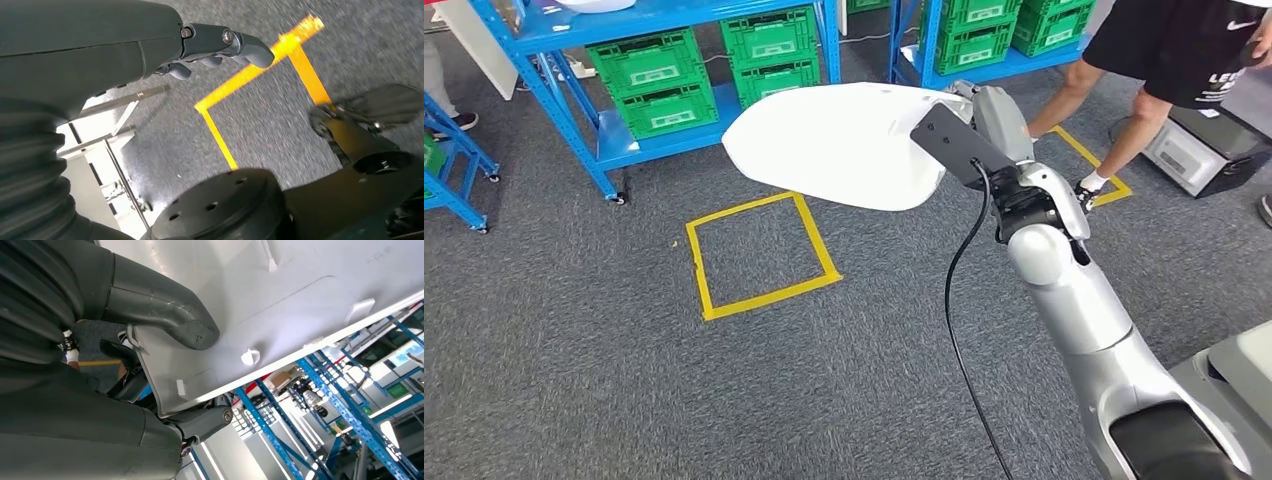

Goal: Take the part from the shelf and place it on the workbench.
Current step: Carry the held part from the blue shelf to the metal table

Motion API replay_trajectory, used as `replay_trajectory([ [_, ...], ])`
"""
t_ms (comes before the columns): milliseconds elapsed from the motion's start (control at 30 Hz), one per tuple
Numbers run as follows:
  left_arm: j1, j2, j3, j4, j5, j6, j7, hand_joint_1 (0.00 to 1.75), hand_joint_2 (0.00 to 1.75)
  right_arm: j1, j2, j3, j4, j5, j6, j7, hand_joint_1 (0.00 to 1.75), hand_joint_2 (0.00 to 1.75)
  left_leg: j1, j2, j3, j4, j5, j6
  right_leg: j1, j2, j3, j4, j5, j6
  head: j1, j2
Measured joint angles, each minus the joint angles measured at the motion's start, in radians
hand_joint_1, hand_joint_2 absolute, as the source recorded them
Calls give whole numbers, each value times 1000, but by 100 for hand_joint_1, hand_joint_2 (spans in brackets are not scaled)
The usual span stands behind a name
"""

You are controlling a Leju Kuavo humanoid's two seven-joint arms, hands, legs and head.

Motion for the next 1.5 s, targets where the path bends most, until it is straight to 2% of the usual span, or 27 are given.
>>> replay_trajectory([
  [67, 10, -1, 8, 1, 12, 0, -5, 0, 175, -8, 2, 3, 1, -11, 11, -8, 175, 175, 1, -18, -52, 125, -60, -2, 1, 20, -12, 1, 8, -3, 0, 0],
  [133, 23, -3, 16, 1, 16, 0, -11, 0, 175, -11, 6, 6, 1, -18, 12, -13, 175, 175, 1, -22, -57, 150, -52, 1, 1, 44, -22, 3, 16, 0, 0, 0],
  [200, 30, -3, 20, 1, 15, 0, -13, 0, 175, -10, 8, 8, 2, -20, 5, -13, 175, 175, 1, -33, 3, 38, 10, 10, 1, 68, -30, 5, 23, 6, 0, 0],
  [267, 31, -3, 22, 1, 10, 0, -12, 0, 175, -1, 10, 9, -1, -16, -9, -10, 175, 175, 0, -63, 66, -81, 45, 19, 1, 85, -35, 5, 30, 14, 0, 0],
  [333, 35, -4, 22, 1, -8, 0, -8, 0, 175, 35, 11, 1, -15, -6, -33, -8, 175, 175, -5, -79, 87, -120, 49, 28, 1, 99, -37, 0, 39, 27, -1, 0],
  [400, 43, -5, 22, 1, -35, 0, 1, 0, 175, 92, 12, -16, -33, 8, -56, -9, 175, 175, -7, -63, 87, -124, 59, 40, -1, 108, -39, -5, 48, 41, -2, 0],
  [433, 46, -5, 21, 1, -47, 0, 6, 0, 175, 117, 12, -27, -39, 14, -65, -11, 175, 175, -7, -53, 86, -126, 64, 47, -2, 97, -43, 0, 44, 46, -2, 0],
  [500, 50, -5, 17, 1, -71, 0, 12, 0, 175, 153, 12, -49, -49, 26, -73, -18, 175, 175, -4, -31, 80, -131, 73, 61, 0, 56, -69, 53, 6, 54, 1, 0],
  [567, 52, -2, 7, 1, -98, 0, 14, 0, 175, 190, 12, -67, -63, 35, -75, -27, 175, 175, -6, -9, 71, -130, 77, 67, 1, 23, -119, 177, -67, 60, 4, 0],
  [633, 55, 2, -11, 1, -124, 0, 12, 0, 175, 233, 11, -81, -76, 41, -73, -33, 175, 175, -7, 15, 63, -127, 78, 69, 0, 15, -151, 271, -106, 62, 4, 0],
  [667, 53, 3, -19, 1, -132, 0, 8, 0, 175, 248, 10, -87, -81, 41, -69, -37, 175, 175, -8, 29, 60, -124, 78, 69, 1, 11, -139, 262, -97, 61, 4, 0],
  [700, 50, 3, -26, 1, -138, 0, 3, 0, 175, 257, 8, -93, -84, 38, -65, -44, 175, 175, -10, 42, 57, -121, 78, 68, 2, 4, -106, 214, -75, 58, 4, 0],
  [767, 35, 1, -36, 1, -139, 0, -11, 0, 175, 259, 5, -103, -87, 27, -54, -66, 175, 175, -13, 68, 54, -116, 76, 65, 9, -38, -20, 73, -32, 46, 4, 0],
  [800, 26, 0, -38, 0, -136, 0, -16, 0, 175, 254, 5, -106, -86, 22, -48, -78, 175, 175, -15, 79, 54, -115, 75, 61, 13, -56, 7, 27, -22, 40, 4, 0],
  [833, 16, -3, -40, 0, -133, 0, -20, 0, 175, 248, 6, -107, -84, 20, -44, -88, 175, 175, -16, 89, 55, -115, 74, 56, 17, -66, 18, 3, -18, 33, 4, 0],
  [900, 0, -11, -41, 0, -126, 0, -22, 0, 175, 234, 7, -107, -75, 21, -37, -100, 175, 175, -18, 111, 58, -117, 74, 45, 17, -48, 14, -4, -11, 24, 6, 0],
  [933, -6, -14, -42, 0, -124, 0, -22, 0, 175, 225, 9, -107, -68, 22, -35, -103, 175, 175, -17, 106, 59, -116, 72, 38, 13, -36, 14, -8, -6, 19, 6, 0],
  [1000, -9, -18, -42, 0, -118, 0, -21, 0, 175, 199, 16, -107, -49, 22, -31, -108, 175, 175, -14, 55, 44, -77, 42, 25, 4, -14, 13, -16, 4, 9, 5, 0],
  [1067, -5, -20, -43, 1, -109, 0, -21, 0, 175, 166, 29, -103, -22, 12, -28, -122, 175, 175, -8, -6, -6, 38, -21, 16, 0, 10, 7, -18, 11, 3, 4, 0],
  [1133, 1, -18, -42, 1, -93, 0, -21, 0, 175, 143, 39, -92, 10, -1, -23, -140, 175, 175, -4, -20, -55, 143, -59, 12, -1, 37, 1, -17, 15, 4, 5, 0],
  [1167, 3, -16, -40, 1, -83, 0, -21, 0, 175, 134, 42, -85, 26, -7, -21, -147, 175, 175, -3, -21, -58, 151, -51, 11, -1, 50, -1, -16, 17, 5, 5, 0],
  [1233, 8, -11, -33, 1, -64, 0, -21, 0, 175, 110, 52, -69, 59, -14, -21, -161, 175, 175, 1, -36, -13, 56, 13, 11, -4, 76, -5, -11, 20, 10, 5, 0],
  [1267, 12, -9, -28, 1, -55, 0, -21, 0, 175, 96, 59, -61, 75, -18, -22, -167, 175, 175, 4, -60, 19, -12, 39, 12, -4, 89, -9, -7, 21, 15, 5, 0],
  [1300, 16, -7, -23, 1, -50, 0, -21, 0, 175, 81, 64, -53, 89, -20, -23, -170, 175, 175, 7, -81, 46, -68, 58, 13, -5, 103, -14, -3, 23, 20, 5, 0],
  [1367, 22, -5, -16, 1, -45, 0, -21, 0, 175, 58, 73, -41, 113, -24, -26, -175, 175, 175, 7, -102, 63, -110, 62, 20, -7, 125, -26, -3, 30, 36, 4, 0],
  [1433, 25, -5, -12, 1, -44, 0, -21, 0, 175, 49, 76, -33, 130, -27, -32, -175, 175, 175, 7, -80, 63, -114, 71, 34, -10, 141, -32, -9, 39, 51, 4, 0],
  [1500, 24, -5, -9, 0, -45, 0, -21, 0, 175, 46, 76, -30, 139, -29, -40, -172, 175, 175, 10, -57, 63, -121, 80, 49, -6, 103, -50, 19, 22, 60, 11, 0],
])
